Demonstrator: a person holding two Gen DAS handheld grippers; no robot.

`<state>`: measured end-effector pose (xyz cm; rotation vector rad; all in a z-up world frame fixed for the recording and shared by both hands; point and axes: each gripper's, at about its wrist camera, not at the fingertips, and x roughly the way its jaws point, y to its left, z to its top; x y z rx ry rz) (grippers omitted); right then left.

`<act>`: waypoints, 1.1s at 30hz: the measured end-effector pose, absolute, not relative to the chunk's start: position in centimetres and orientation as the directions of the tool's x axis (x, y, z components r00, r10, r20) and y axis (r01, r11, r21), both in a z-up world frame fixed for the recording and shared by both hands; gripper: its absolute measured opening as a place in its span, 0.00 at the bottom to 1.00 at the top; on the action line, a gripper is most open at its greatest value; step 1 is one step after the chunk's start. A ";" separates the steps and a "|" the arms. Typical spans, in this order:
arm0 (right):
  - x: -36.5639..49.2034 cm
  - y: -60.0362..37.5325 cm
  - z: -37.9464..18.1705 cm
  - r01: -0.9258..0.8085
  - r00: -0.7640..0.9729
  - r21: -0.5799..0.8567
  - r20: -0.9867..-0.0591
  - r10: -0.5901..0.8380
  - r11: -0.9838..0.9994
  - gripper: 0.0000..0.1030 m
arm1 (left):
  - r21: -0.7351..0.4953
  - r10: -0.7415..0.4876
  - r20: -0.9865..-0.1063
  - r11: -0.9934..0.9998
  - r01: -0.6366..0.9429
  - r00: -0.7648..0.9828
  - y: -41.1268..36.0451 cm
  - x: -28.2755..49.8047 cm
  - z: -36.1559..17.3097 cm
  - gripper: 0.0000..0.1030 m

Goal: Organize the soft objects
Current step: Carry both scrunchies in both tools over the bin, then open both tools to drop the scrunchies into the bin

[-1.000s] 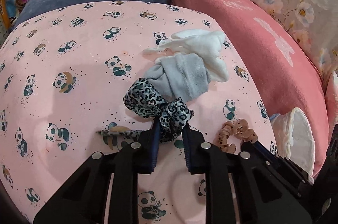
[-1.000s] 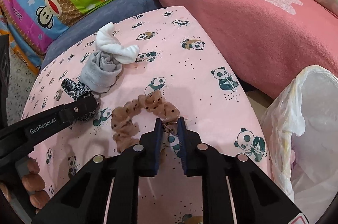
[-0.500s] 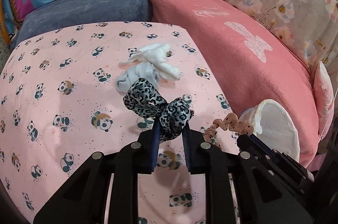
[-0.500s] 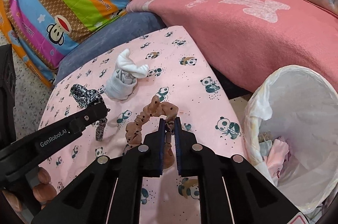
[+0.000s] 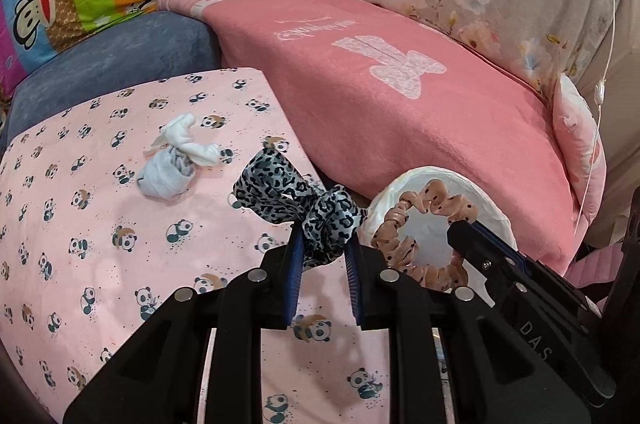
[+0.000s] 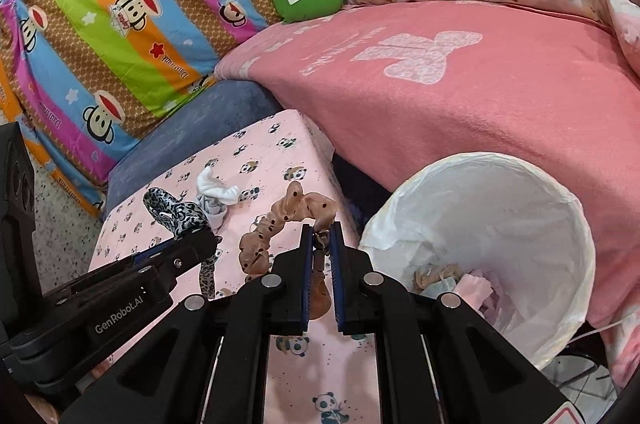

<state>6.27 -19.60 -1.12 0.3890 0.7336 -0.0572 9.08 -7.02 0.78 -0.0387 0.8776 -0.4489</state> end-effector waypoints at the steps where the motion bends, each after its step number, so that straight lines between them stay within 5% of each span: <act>1: 6.0 -20.1 -1.0 0.192 0.747 0.329 -0.660 0.079 0.925 0.10 | -0.209 -0.398 -0.733 0.903 0.375 0.552 -7.6 8.8 0.9 0.19; 23: 0.4 -29.9 -0.3 0.320 0.769 0.355 -0.639 -0.022 0.878 0.10 | -0.233 -0.505 -0.729 0.818 0.526 0.463 -15.7 6.1 1.6 0.23; 25: 0.2 -30.3 -0.3 0.328 0.768 0.354 -0.640 -0.030 0.876 0.12 | -0.232 -0.508 -0.728 0.814 0.532 0.460 -16.2 6.0 1.7 0.33; 27: -0.1 -30.8 -0.4 0.339 0.768 0.357 -0.639 -0.037 0.870 0.17 | -0.217 -0.494 -0.722 0.827 0.519 0.485 -16.4 5.8 1.9 0.72; 28: -0.3 -31.0 -0.3 0.347 0.771 0.363 -0.635 -0.043 0.865 0.19 | -0.205 -0.482 -0.716 0.837 0.508 0.505 -16.4 5.7 2.1 0.78; 33: -0.9 -31.0 -0.6 0.362 0.770 0.368 -0.636 -0.052 0.856 0.27 | -0.186 -0.463 -0.710 0.850 0.492 0.530 -15.9 5.8 2.1 0.80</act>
